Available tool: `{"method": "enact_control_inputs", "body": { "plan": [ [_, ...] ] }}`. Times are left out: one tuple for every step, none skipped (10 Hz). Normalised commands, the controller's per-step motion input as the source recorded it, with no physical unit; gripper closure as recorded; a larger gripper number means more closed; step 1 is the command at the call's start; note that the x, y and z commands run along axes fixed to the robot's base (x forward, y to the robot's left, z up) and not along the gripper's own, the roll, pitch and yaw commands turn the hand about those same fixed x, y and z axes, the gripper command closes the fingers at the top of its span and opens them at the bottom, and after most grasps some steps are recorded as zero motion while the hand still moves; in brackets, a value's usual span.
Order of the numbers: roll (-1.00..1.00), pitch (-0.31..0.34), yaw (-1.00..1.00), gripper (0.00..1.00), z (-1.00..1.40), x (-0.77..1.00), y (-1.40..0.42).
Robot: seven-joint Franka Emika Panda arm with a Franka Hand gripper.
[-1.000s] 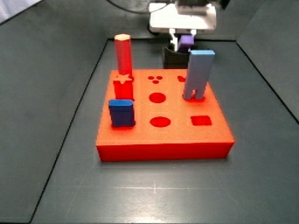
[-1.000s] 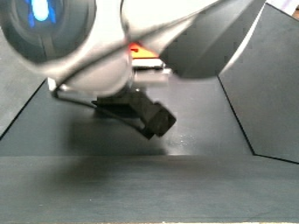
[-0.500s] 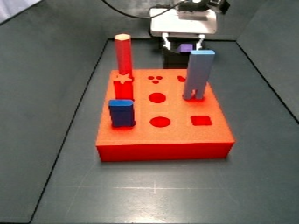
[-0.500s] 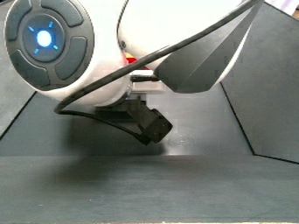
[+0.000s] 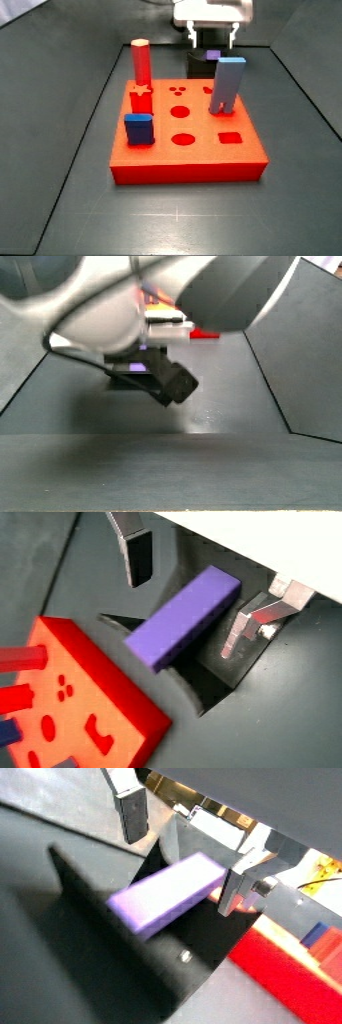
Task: Pick up the rectangle object. Move up. Place the rectangle object on the fixture. Regrasp the rectangle object. Move to above the board. Insert the rectangle object.
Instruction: Regrasp the rectangle object.
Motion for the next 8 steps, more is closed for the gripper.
{"method": "enact_control_inputs", "body": {
  "plan": [
    [0.07,0.07,0.0,0.0,0.92,-0.04,0.0],
    [0.06,0.072,-0.01,0.0,0.74,-0.03,0.0],
    [0.05,0.073,-0.02,0.0,0.56,-0.03,0.0],
    [0.05,0.07,-0.03,0.0,0.32,-0.03,0.0],
    [1.0,0.045,0.02,0.0,1.0,-0.09,-0.94],
    [1.0,0.041,0.02,0.0,0.97,-0.09,-1.0],
    [1.0,0.031,0.02,0.0,0.93,-0.11,-1.0],
    [1.0,0.022,0.02,0.0,0.88,-0.14,-1.0]
  ]
}}
